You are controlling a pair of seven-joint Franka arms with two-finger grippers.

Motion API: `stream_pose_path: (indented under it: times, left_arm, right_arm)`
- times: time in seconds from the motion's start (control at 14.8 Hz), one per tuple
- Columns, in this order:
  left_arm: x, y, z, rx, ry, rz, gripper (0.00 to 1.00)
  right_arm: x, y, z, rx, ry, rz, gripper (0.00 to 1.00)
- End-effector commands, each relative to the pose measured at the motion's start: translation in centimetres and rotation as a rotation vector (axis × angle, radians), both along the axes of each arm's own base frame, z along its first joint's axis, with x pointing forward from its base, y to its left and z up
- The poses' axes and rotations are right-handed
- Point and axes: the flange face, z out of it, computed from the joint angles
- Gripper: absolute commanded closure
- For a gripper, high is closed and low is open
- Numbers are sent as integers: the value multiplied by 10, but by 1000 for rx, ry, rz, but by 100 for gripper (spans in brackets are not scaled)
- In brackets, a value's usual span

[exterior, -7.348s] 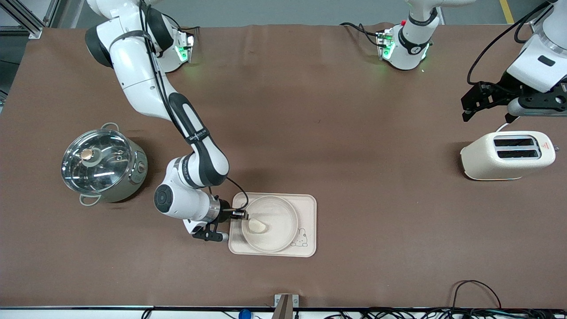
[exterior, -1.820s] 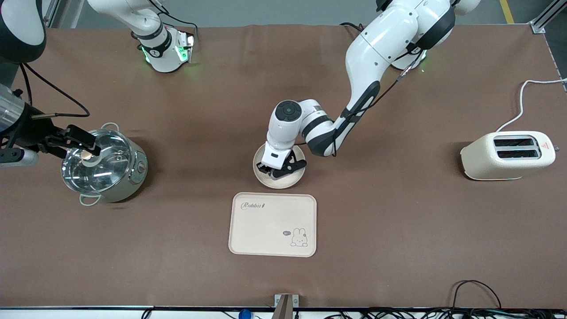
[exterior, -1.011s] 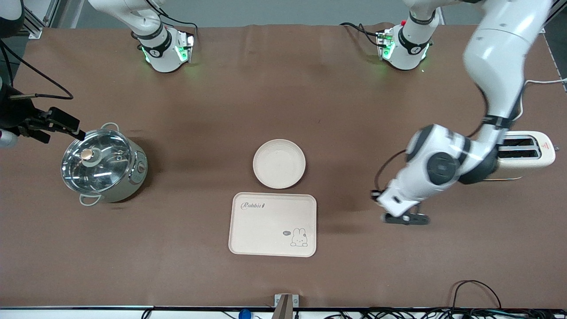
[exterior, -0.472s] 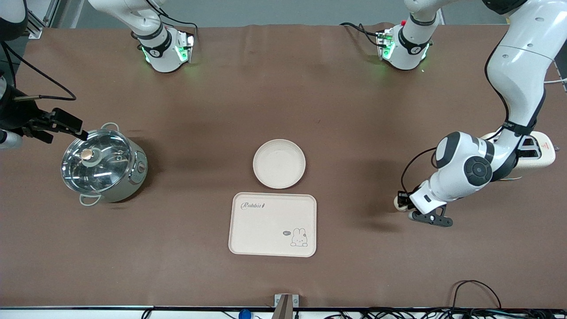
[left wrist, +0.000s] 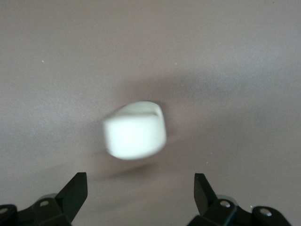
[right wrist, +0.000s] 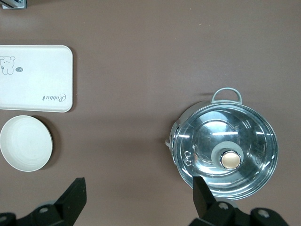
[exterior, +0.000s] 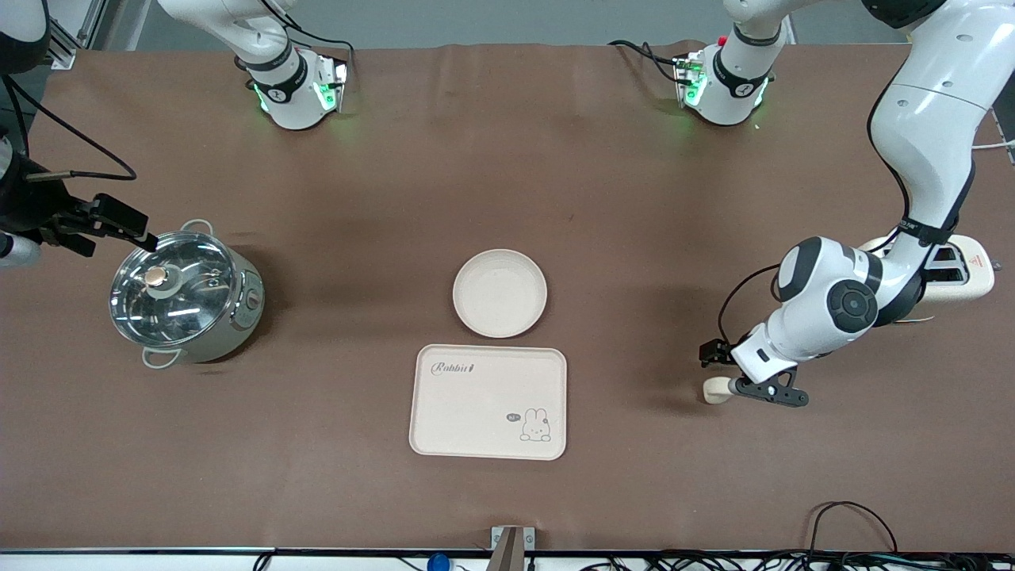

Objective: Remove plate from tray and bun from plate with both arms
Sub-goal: 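Open the left gripper to set the bun on the table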

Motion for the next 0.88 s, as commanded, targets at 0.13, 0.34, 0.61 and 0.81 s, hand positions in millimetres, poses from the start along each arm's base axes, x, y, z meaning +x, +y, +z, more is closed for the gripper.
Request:
stream_pose_path:
  times: [0.13, 0.34, 0.61, 0.81]
  left_arm:
    - [13, -7, 111, 96, -24, -10, 0]
    - [-2, -17, 212, 146, -50, 1, 0]
    - [-21, -15, 301, 157, -99, 16, 0]
    - [-49, -9, 349, 104, -87, 50, 0]
  right_arm:
    - [-6, -3, 1, -16, 1, 2, 0]
    - [-7, -4, 5, -15, -6, 10, 0]
    - [-12, -10, 13, -14, -17, 1, 0]
    - [-12, -11, 14, -14, -18, 0, 0]
